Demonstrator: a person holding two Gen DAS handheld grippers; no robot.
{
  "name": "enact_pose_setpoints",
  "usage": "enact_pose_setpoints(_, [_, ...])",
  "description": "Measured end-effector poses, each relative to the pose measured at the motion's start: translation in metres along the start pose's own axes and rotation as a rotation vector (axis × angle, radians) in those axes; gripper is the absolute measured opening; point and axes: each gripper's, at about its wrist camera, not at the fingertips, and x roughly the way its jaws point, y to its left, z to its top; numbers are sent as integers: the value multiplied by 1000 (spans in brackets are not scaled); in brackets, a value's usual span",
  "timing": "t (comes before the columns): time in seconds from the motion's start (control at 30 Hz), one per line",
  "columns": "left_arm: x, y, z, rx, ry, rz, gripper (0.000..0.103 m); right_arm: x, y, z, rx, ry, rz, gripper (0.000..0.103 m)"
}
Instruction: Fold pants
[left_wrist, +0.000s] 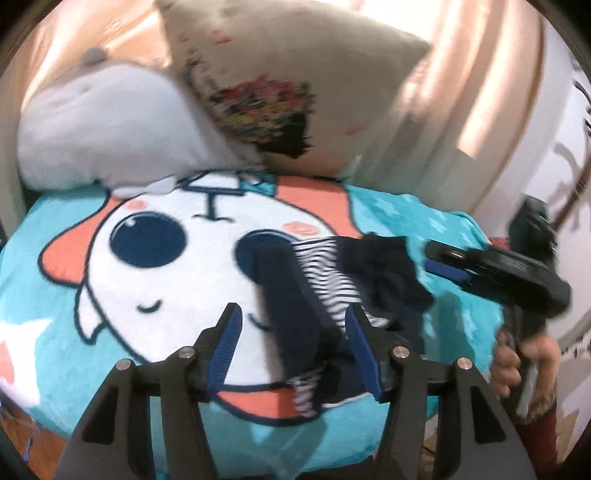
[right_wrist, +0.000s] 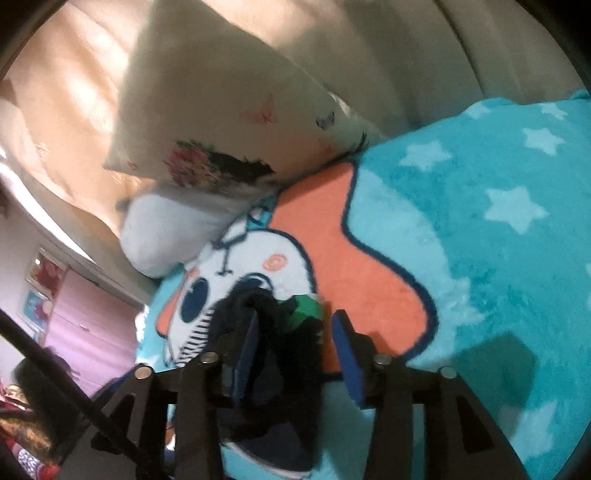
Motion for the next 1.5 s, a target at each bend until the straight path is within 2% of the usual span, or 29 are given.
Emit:
enact_pose_setpoints(0.07, [2,6,0,-16,2,12,57,-5,9,-8,-20,-12,28,55])
enact_pose_setpoints(0.17, [10,6,-1,-21,12,12,57,4,20,-20,-41,24,44,67])
enact_pose_setpoints(0.23, [17,2,-1,-4,20,23,57,17,21,-29,-32,53,29,68])
enact_pose_setpoints(0.27, [20,0,-1,5,26,26,57,22,21,-35,-32,61,22,63])
enact_pose_setpoints(0.3, [25,-3,-2,21,35,32,57,24,23,-39,-40,60,21,43])
enact_pose_setpoints(0.33, [29,-5,-3,34,44,40,57,24,27,-43,-55,64,28,32])
enact_pose_setpoints(0.4, [37,-7,-5,47,63,46,57,19,32,-50,-66,45,22,21])
enact_pose_setpoints(0.57, [50,-8,-7,54,78,45,60,-3,26,-63,-51,7,-33,17])
enact_pose_setpoints(0.67, [50,-4,-6,36,81,31,61,-8,12,-72,-38,14,-141,17])
enact_pose_setpoints(0.8, [36,3,-4,7,42,18,61,-15,-7,-78,4,18,-231,19])
enact_pose_setpoints(0.87, [31,6,-5,-10,33,11,61,-30,1,-72,-15,-48,-169,20])
enact_pose_setpoints(0.93, [31,9,-7,-29,39,-1,61,-42,15,-66,-56,-104,-100,37])
enact_pose_setpoints(0.97, [32,11,-8,-35,44,-5,61,-46,28,-63,-104,-137,-66,56])
enact_pose_setpoints(1.0, [32,12,-9,-42,50,-5,61,-45,37,-62,-143,-146,-56,66])
enact_pose_setpoints(1.17, [29,23,-9,-73,53,2,61,2,61,-57,-294,-71,-115,66])
enact_pose_setpoints(1.23, [25,26,-7,-72,44,16,61,16,55,-56,-284,-42,-119,58])
enact_pose_setpoints(1.27, [23,27,-6,-68,39,23,61,20,53,-56,-267,-24,-73,42])
enact_pose_setpoints(1.33, [22,28,-1,-55,23,40,61,16,55,-59,-259,-16,-20,34])
enact_pose_setpoints(1.37, [23,27,1,-49,17,45,61,11,57,-59,-245,-6,40,27])
enact_pose_setpoints(1.5, [36,15,9,-7,10,42,61,-13,63,-56,-190,-17,157,26])
